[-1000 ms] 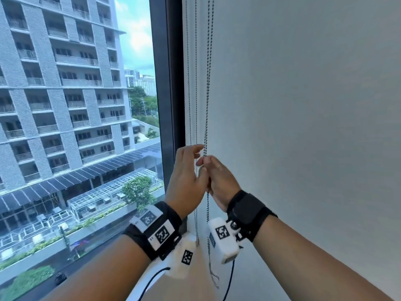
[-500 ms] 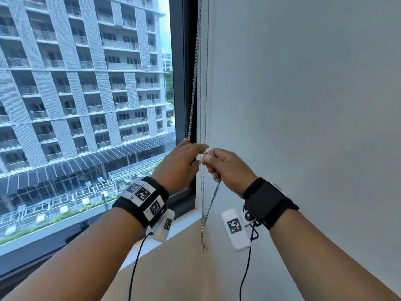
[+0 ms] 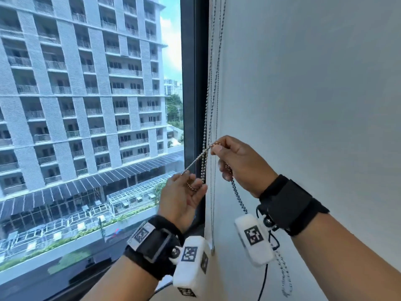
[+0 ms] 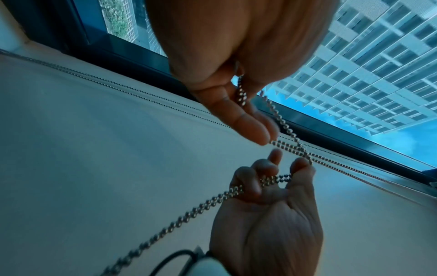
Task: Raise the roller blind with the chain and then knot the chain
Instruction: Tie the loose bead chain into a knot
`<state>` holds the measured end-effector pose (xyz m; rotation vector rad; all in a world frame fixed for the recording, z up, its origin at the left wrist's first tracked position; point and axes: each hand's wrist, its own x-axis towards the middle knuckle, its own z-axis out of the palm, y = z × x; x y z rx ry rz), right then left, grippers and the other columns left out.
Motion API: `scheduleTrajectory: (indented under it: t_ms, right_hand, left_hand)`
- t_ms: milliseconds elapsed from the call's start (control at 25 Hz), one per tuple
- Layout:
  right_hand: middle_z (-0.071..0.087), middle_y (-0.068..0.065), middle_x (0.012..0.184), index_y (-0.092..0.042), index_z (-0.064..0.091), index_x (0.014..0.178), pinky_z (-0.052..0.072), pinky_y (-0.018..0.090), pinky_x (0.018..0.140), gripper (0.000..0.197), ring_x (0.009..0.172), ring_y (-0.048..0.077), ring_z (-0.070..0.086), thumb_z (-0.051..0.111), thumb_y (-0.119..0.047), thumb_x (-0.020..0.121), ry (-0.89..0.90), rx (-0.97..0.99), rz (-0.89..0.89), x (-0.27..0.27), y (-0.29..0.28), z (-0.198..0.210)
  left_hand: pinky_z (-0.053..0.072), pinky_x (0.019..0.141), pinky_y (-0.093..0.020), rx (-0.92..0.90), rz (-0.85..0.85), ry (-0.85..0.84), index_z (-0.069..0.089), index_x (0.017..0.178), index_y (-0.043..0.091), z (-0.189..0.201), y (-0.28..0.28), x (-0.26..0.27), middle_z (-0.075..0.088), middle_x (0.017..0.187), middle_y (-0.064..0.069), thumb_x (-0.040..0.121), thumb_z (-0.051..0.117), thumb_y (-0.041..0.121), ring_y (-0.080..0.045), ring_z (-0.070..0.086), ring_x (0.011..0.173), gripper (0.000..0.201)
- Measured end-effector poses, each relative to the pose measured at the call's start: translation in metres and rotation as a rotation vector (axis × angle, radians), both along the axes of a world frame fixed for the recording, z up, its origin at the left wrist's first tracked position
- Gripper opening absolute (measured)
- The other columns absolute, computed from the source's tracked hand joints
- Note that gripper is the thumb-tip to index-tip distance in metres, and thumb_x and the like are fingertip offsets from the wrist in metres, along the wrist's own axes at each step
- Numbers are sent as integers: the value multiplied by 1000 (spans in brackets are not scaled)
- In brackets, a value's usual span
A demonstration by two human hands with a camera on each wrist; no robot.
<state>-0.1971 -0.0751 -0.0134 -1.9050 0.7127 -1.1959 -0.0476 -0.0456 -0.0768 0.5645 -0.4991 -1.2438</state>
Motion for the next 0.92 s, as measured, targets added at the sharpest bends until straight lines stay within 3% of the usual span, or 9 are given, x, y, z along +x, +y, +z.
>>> scheduleTrajectory:
  t_ms: [120,200,280,360,440,600,760,840,920]
  right_hand:
    - [56,28,76,-8,55,99,30,21,39,21,48,23,40,47,-27,103,-14,21,-52,15,-7,3]
    - [59,35,85,-10,52,97,25,18,36,19,40,19,35,44,-25,105,-23,15,-14,27,-5,6]
    - [56,23,76,-16,52,94,27,19,37,18,38,13,33,43,-27,105,-5,-40,-61,39,-8,5]
    - [53,0,66,-22,52,91,31,21,45,18,41,5,38,44,-30,104,54,-132,-141,51,-14,3]
    - [52,-9,63,-22,53,92,34,22,52,18,44,2,43,44,-32,104,93,-196,-207,54,-22,1]
    - [58,-3,70,-16,55,93,34,20,53,18,43,1,45,45,-27,104,78,-218,-171,48,-29,8]
    - [59,2,72,-19,56,91,34,25,52,18,43,3,42,46,-28,103,106,-258,-158,34,-39,19]
    - [59,0,71,-18,56,91,33,24,53,19,43,2,43,46,-29,103,102,-244,-163,27,-41,21]
    - [60,0,72,-15,57,94,32,23,54,21,44,2,44,45,-29,103,118,-244,-165,22,-42,20]
  left_hand:
    - [52,37,-18,116,-221,-26,50,98,8,4,-2,6,63,72,-8,102,48,10,-6,62,44,5]
    - [52,37,-18,127,-301,-60,52,107,6,6,-6,12,63,75,-8,102,50,13,-7,63,44,9]
    - [53,38,-18,122,-323,-98,49,119,6,8,-12,20,63,76,-9,101,51,12,-8,65,49,19]
    - [53,40,-17,101,-273,-127,47,115,8,12,-21,25,61,80,-9,100,51,10,-9,67,53,16]
    - [53,42,-18,74,-195,-177,47,108,10,19,-28,26,58,85,-8,100,51,7,-11,66,62,9]
    - [52,52,-20,-29,20,-441,55,90,16,28,-31,21,63,86,-2,95,62,11,-11,62,76,10]
    - [42,61,-23,-148,316,-613,57,81,22,34,-34,21,58,68,14,91,68,15,1,52,57,16]
    - [38,64,-31,-153,430,-625,54,82,22,38,-34,26,49,68,9,91,70,24,-6,43,56,18]
    - [34,55,-31,-90,437,-577,44,77,22,41,-31,30,37,65,3,89,71,36,-12,33,53,32]
